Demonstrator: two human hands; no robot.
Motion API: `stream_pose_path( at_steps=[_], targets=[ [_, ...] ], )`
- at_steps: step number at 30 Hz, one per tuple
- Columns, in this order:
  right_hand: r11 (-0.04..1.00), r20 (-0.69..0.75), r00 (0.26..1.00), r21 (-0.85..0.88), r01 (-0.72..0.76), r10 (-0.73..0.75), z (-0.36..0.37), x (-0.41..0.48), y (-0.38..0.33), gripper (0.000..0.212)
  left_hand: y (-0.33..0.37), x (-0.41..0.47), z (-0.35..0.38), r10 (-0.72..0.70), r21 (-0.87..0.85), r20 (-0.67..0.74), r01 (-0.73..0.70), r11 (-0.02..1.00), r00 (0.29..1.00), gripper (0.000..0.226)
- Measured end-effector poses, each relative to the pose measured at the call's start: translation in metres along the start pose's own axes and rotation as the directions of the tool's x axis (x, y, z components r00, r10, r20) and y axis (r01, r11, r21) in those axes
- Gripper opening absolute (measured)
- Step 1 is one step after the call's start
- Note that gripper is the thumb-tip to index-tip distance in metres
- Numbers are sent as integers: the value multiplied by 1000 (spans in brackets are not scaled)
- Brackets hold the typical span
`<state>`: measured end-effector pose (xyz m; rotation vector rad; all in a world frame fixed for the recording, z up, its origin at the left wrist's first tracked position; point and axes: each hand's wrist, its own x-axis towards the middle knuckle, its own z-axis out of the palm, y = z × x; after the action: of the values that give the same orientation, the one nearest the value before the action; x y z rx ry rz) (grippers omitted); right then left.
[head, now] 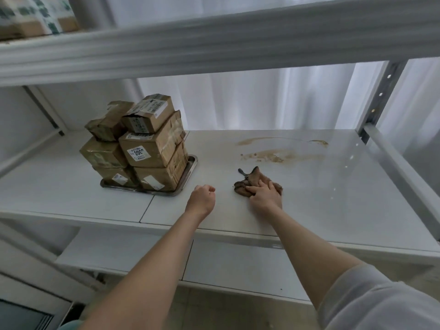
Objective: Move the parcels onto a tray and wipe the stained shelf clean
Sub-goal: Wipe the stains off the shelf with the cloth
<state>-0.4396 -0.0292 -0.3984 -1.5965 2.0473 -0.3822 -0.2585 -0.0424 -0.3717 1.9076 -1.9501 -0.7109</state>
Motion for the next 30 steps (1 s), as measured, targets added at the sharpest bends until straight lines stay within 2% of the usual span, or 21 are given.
stream_pose_path(
  at_steps=[4,10,19,24,30],
  targets=[
    [987,154,977,-39,154,-146,28,-11,-49,48,-22,-12,-10,-47,-3,-27,47,999,999,37],
    [950,208,936,-66,304,-285,60,-27,-94,50,-50,-23,-34,-131,15,-51,131,991,990,39],
    [929,133,928,-84,359,-347,109,-42,-156,40,-118,-40,-80,-206,-2,-47,206,979,978,40],
    [915,77,914,-35,402,-398,134,-59,-196,38,-163,-47,-108,-229,-38,-47,227,973,972,38],
    [893,97,900,-115,435,-426,180,-78,-265,37,-224,-59,-144,-273,-100,-99,264,959,957,29]
  ],
)
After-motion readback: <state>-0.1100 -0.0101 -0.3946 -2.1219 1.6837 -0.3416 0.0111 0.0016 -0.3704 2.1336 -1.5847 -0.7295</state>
